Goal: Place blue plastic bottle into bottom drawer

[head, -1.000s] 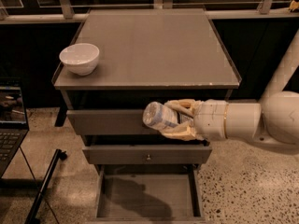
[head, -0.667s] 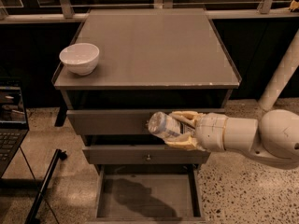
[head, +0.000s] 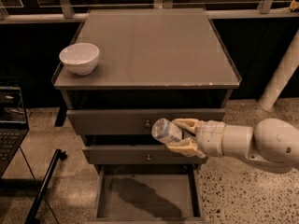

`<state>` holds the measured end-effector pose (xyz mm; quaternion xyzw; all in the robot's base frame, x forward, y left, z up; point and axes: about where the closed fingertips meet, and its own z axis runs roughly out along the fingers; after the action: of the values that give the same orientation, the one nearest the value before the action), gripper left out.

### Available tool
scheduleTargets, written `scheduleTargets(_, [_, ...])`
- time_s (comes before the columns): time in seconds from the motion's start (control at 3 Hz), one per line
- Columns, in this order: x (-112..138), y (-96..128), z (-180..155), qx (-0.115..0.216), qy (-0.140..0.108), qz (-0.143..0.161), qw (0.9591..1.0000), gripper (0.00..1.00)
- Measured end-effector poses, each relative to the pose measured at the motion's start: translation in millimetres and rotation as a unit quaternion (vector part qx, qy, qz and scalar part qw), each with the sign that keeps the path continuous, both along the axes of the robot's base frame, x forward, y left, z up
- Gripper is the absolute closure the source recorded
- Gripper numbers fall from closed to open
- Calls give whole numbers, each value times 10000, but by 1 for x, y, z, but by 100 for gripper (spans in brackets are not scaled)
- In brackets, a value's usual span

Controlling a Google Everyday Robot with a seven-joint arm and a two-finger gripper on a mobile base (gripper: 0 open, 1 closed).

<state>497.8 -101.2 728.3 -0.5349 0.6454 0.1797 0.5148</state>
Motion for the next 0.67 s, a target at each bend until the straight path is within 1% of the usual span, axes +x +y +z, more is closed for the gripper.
scheduleTargets(0.33, [3, -9, -33, 89, 201, -284, 9994, 100])
scheduleTargets(0.67, [9, -28, -98, 307, 466, -732, 9958, 100])
